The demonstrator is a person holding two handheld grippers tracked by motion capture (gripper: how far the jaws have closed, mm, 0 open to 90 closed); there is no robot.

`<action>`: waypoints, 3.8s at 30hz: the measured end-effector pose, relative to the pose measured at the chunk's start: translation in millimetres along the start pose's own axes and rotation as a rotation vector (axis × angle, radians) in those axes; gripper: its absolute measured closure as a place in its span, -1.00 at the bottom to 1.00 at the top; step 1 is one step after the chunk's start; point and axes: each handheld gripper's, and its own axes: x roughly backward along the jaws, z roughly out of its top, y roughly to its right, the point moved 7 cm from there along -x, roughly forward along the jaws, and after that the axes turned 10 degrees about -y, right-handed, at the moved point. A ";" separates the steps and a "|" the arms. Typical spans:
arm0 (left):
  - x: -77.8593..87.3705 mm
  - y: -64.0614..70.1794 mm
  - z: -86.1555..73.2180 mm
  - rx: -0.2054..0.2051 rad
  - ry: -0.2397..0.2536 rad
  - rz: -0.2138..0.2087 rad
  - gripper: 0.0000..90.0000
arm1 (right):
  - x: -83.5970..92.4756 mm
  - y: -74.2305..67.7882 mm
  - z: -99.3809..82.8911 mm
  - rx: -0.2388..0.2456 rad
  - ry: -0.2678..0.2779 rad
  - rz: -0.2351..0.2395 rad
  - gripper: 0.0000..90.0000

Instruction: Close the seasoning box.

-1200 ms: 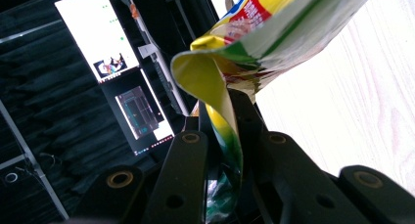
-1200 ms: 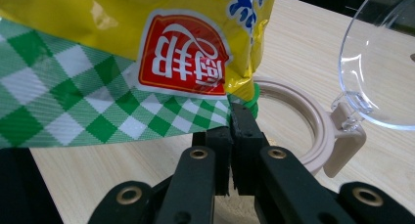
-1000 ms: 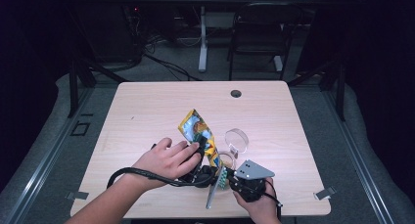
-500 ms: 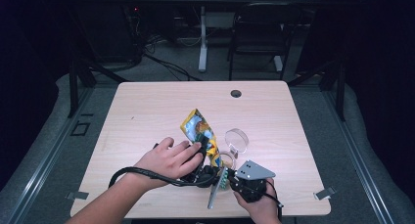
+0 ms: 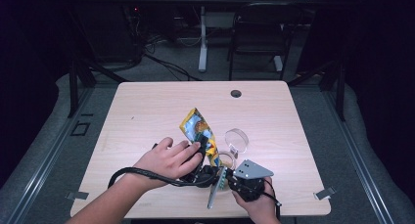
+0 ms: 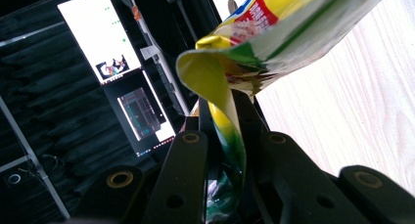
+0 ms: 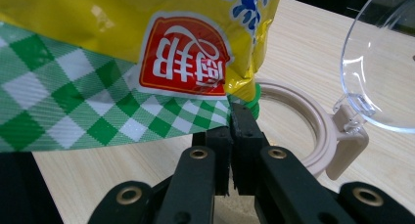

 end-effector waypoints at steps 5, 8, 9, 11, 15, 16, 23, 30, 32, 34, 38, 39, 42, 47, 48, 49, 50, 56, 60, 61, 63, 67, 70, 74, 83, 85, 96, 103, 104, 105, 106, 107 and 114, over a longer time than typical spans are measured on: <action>-0.1 0.8 -1.3 0.004 -0.005 -0.003 0.92 | -1.4 0.8 1.7 -0.004 0.009 0.001 0.96; 0.2 0.9 -1.6 0.007 -0.005 -0.004 0.92 | -1.9 0.6 2.0 -0.003 0.007 0.004 0.96; 0.4 0.8 -1.8 0.008 -0.004 -0.002 0.92 | -2.0 0.6 2.1 -0.002 0.005 0.005 0.96; 0.9 0.1 -2.5 0.004 -0.007 -0.005 0.92 | -2.3 0.7 2.7 -0.002 0.008 0.002 0.96; 0.6 0.0 -2.9 0.008 -0.005 0.000 0.92 | -0.9 3.0 2.9 -0.002 0.008 -0.002 0.96; 0.6 0.0 -2.7 0.009 -0.005 -0.001 0.92 | -0.7 3.4 3.1 -0.008 0.012 -0.002 0.96; 0.5 -1.1 -1.0 0.009 0.001 -0.003 0.92 | 1.7 7.0 1.8 -0.018 0.017 -0.009 0.96; 0.6 -2.8 2.1 0.018 0.021 -0.009 0.92 | 5.1 5.0 -0.5 -0.009 0.010 -0.011 0.96; 0.6 -3.5 2.4 0.021 0.026 -0.007 0.92 | 6.2 4.2 -0.6 -0.007 0.011 -0.014 0.96; 1.0 -3.6 2.6 0.019 0.029 -0.016 0.92 | 7.3 3.8 -1.2 -0.004 0.006 -0.015 0.96; 1.3 -3.8 2.8 0.018 0.031 -0.016 0.92 | 7.8 2.6 -1.4 -0.006 0.012 -0.011 0.96; 1.2 -3.8 2.8 0.020 0.032 -0.012 0.92 | 7.8 2.5 -1.5 -0.006 0.014 -0.010 0.96; 1.0 -3.2 2.4 0.019 0.030 -0.015 0.92 | 7.5 1.6 -1.5 -0.005 0.012 -0.005 0.96; 0.9 -3.4 1.0 0.017 0.026 -0.011 0.92 | 5.5 -0.4 -0.4 0.001 0.010 0.000 0.96; 0.8 -2.8 0.4 0.020 0.025 -0.013 0.92 | 5.2 -0.5 -0.1 0.002 0.010 0.001 0.96; 0.8 -2.4 -0.1 0.022 0.024 -0.013 0.92 | 5.1 -0.3 -0.2 0.007 0.004 0.001 0.96; 0.9 -2.4 -0.5 0.022 0.023 -0.011 0.92 | 4.6 -0.6 0.3 0.004 0.008 0.002 0.96; -0.2 1.3 -3.7 0.037 0.015 -0.025 0.92 | 2.2 -0.7 1.7 0.004 0.010 0.006 0.96; -0.8 2.7 -5.3 0.054 0.020 -0.042 0.92 | 1.6 -0.2 2.0 0.003 0.012 0.005 0.96; -0.8 1.5 -5.7 0.045 0.018 -0.035 0.92 | 2.1 0.4 1.6 0.007 0.007 0.004 0.96; -2.0 4.3 -6.5 0.070 0.022 -0.048 0.92 | 2.6 1.2 1.5 0.007 0.006 0.003 0.96; -2.5 6.9 -9.0 0.082 0.017 -0.054 0.92 | 2.7 1.9 1.4 0.005 0.005 -0.004 0.96; -2.9 8.2 -10.4 0.102 0.025 -0.060 0.92 | 2.6 1.4 1.8 0.006 0.006 -0.009 0.96; -3.4 10.5 -12.8 0.135 0.023 -0.079 0.92 | 3.3 1.3 2.3 0.009 0.007 -0.016 0.96; -4.3 13.7 -15.7 0.167 0.020 -0.091 0.92 | 4.0 4.3 3.9 -0.001 0.018 -0.031 0.97; -4.5 14.3 -16.1 0.167 0.023 -0.092 0.92 | 3.6 4.7 4.2 -0.002 0.019 -0.032 0.97; -4.2 20.6 -21.7 0.214 0.020 -0.115 0.92 | 2.5 3.6 6.4 0.009 0.021 -0.032 0.97; -4.5 25.2 -24.6 0.224 0.014 -0.132 0.92 | 1.4 4.1 8.1 0.006 0.028 -0.028 0.97; -4.6 25.8 -25.2 0.231 0.015 -0.134 0.92 | 1.5 4.2 8.5 0.007 0.028 -0.028 0.98; -4.7 26.2 -26.0 0.234 0.014 -0.134 0.92 | 1.5 4.3 8.8 0.006 0.029 -0.028 0.98; -4.8 27.0 -26.4 0.240 0.015 -0.137 0.92 | 1.3 4.2 9.2 0.005 0.032 -0.028 0.98; -4.9 27.6 -26.9 0.243 0.017 -0.141 0.92 | 1.2 4.2 9.5 0.005 0.033 -0.028 0.98; -6.1 31.5 -29.5 0.281 0.019 -0.160 0.92 | 1.8 4.5 11.0 0.005 0.042 -0.031 0.98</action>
